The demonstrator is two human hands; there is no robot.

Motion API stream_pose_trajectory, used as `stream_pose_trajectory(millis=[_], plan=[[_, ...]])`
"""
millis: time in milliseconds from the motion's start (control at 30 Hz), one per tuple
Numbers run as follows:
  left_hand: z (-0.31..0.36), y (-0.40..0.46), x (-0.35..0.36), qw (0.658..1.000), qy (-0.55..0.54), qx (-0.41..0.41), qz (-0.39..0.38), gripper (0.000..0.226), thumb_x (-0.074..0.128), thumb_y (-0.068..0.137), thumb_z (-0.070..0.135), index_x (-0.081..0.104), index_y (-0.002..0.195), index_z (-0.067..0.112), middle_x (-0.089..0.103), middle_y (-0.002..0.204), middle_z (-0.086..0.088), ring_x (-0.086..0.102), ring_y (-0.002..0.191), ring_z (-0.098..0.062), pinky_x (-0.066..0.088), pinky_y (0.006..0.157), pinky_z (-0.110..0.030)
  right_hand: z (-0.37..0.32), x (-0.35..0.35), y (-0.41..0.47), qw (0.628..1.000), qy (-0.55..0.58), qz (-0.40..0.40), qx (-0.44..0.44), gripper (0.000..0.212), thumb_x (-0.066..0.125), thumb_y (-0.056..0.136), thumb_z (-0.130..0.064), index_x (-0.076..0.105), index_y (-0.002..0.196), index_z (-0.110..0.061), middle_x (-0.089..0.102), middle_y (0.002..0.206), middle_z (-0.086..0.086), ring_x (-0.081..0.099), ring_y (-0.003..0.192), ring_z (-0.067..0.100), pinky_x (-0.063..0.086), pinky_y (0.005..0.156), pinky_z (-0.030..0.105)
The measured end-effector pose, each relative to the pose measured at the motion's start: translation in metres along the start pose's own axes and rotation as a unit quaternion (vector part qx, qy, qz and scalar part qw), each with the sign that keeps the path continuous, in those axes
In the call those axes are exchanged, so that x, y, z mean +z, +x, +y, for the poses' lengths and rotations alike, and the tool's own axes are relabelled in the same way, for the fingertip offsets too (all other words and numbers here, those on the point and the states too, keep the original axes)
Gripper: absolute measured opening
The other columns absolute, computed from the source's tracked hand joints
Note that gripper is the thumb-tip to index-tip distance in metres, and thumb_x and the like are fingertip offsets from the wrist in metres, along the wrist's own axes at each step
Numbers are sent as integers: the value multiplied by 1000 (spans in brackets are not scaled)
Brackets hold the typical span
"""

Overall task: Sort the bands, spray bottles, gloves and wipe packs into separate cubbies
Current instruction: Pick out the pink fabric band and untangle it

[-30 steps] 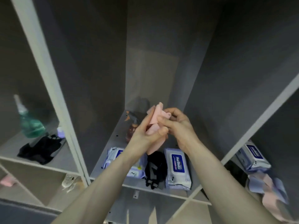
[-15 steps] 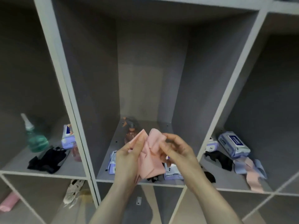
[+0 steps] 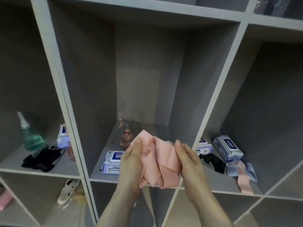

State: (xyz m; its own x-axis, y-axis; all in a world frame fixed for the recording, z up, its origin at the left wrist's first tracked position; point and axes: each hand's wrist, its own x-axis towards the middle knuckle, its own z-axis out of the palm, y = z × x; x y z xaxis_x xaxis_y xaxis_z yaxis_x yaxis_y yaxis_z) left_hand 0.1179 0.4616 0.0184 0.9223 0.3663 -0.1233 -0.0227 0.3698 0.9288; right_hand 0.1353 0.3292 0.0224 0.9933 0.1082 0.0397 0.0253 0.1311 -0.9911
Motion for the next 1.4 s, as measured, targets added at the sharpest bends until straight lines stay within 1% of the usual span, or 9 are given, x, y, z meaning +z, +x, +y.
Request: stream_pose_trajectory(millis=[167,300,433,567,667,833,967,1167,1400], plan=[[5,-1,23,1000,-29,1,10,33,46,99,31,68,89,9,70,61,-4,65,48,-13,52,41,-24,-6,-8,-3,997,-35,-26,-58,35,80,72,-26,62,101,-25,70,97,-5,67,87,9,55,71,25],[11,4,29,994,-101,-15,26,46,51,94,42,64,107,0,71,96,-18,70,81,-30,60,66,-40,-14,-18,7,996,26,73,-40,13,66,79,-40,72,81,-29,70,76,-4,62,72,11,48,67,31],[21,5,29,991,-124,-34,39,50,51,94,43,60,107,-4,63,90,-20,68,60,-25,55,44,-33,-20,-21,17,983,177,12,43,28,55,88,-37,75,74,-23,72,75,-1,67,68,9,53,69,29],[18,12,26,990,-121,-77,19,63,59,84,54,62,115,-1,70,105,-22,71,91,-33,60,59,-42,-18,-18,22,966,243,-13,87,35,51,89,-47,69,94,-17,72,82,3,68,75,13,50,77,36],[18,12,23,985,-157,-64,-28,57,63,82,44,61,112,-4,69,104,-28,71,89,-32,58,62,-37,-19,-15,26,957,276,23,92,29,53,91,-42,66,83,-18,71,73,0,68,68,12,51,78,37],[7,15,17,993,-95,35,56,18,61,89,21,57,94,5,63,77,-10,61,62,-21,50,47,-28,-24,-19,38,925,345,154,48,29,49,97,-32,51,70,-20,54,44,-12,51,39,0,47,42,15],[9,20,7,983,-54,90,148,18,58,93,26,52,82,14,58,70,-4,55,61,-16,51,51,-28,-29,-36,42,949,253,185,-35,25,46,97,-37,56,77,-25,61,51,-13,58,54,0,51,58,19],[19,19,20,994,-3,88,71,15,52,96,18,59,83,13,59,78,-6,53,66,-16,43,56,-27,-21,-25,44,988,74,113,-75,26,57,88,-42,67,71,-25,69,67,-9,62,69,11,49,72,36],[17,22,34,989,-6,65,131,30,44,99,35,50,80,12,58,79,-9,56,72,-23,46,68,-35,-24,-11,45,998,24,11,-64,26,66,83,-35,66,101,-18,72,83,-5,66,74,8,53,64,23]])
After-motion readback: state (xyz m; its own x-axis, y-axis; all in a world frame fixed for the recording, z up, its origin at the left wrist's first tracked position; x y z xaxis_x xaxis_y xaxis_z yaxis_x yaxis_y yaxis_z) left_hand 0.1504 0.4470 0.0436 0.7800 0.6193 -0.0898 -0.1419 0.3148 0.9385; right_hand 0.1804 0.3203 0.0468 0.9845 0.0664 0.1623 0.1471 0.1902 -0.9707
